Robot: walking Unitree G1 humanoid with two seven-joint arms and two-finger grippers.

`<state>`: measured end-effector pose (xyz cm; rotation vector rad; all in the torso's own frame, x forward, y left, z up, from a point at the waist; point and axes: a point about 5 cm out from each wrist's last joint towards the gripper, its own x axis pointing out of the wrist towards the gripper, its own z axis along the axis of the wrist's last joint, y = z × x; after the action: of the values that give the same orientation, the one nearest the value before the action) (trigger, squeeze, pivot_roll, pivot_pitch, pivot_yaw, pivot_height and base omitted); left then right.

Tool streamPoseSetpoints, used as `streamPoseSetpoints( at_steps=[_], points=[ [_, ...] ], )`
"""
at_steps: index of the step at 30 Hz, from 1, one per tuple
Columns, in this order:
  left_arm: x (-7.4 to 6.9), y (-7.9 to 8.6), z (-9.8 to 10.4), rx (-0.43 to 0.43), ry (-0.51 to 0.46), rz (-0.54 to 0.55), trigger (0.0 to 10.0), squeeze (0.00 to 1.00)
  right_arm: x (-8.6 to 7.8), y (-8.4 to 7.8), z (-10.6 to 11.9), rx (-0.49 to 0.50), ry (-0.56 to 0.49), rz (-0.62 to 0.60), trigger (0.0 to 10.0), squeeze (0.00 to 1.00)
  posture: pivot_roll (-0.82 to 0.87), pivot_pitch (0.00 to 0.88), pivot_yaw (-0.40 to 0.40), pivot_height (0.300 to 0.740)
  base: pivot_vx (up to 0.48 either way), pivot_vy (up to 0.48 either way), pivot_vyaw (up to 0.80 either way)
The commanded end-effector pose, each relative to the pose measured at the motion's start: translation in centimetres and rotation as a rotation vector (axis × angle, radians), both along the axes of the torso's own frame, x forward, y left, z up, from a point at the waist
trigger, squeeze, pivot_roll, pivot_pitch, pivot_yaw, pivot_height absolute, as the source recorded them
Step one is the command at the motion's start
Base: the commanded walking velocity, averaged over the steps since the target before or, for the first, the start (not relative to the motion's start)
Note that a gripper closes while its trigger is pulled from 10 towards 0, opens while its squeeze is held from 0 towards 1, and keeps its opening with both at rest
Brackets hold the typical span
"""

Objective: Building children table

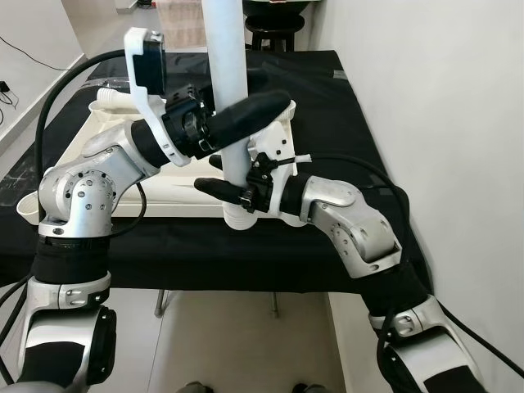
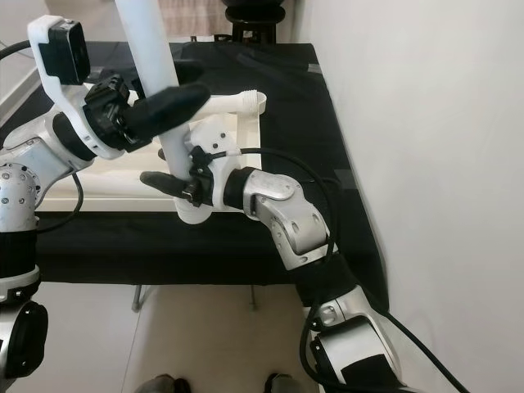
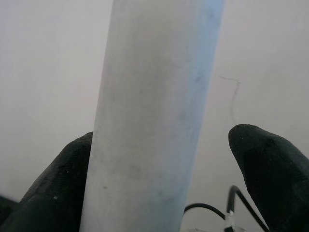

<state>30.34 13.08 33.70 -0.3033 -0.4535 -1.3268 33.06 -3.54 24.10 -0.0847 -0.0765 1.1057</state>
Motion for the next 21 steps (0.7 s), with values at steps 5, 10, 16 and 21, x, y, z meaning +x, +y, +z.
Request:
streamPoseSetpoints(
  at_steps=[5, 10, 16, 21],
  points=[
    [-0.1, 3.0, 2.2, -0.059, -0.096, 0.155, 10.0, 1.0, 1.5, -2.1, -0.6, 0.028, 0.055, -0.155, 0.0, 0.0, -0.02, 0.104, -0.015, 0.74, 0.0, 0.0, 0.0],
    [0.4, 6.6, 4.4, -0.147, -0.134, 0.387, 10.0, 1.0, 2.6, -3.2, -0.2, 0.075, 0.052, -0.254, 0.0, 0.0, -0.01, 0.113, -0.02, 0.74, 0.0, 0.0, 0.0],
    [-0.6, 9.6, 6.3, -0.36, -0.137, 0.533, 10.0, 1.0, 4.3, -5.3, 0.6, 0.189, 0.067, -0.458, 0.0, 0.0, 0.01, 0.136, -0.023, 0.74, 0.0, 0.0, 0.0],
    [-0.1, 7.2, 1.9, -0.292, -0.01, 0.555, 10.0, 0.0, 5.0, -6.4, 1.1, 0.262, 0.075, -0.575, 10.0, 0.0, 0.02, 0.164, -0.029, 0.74, 0.0, 0.0, 0.0]
  ],
)
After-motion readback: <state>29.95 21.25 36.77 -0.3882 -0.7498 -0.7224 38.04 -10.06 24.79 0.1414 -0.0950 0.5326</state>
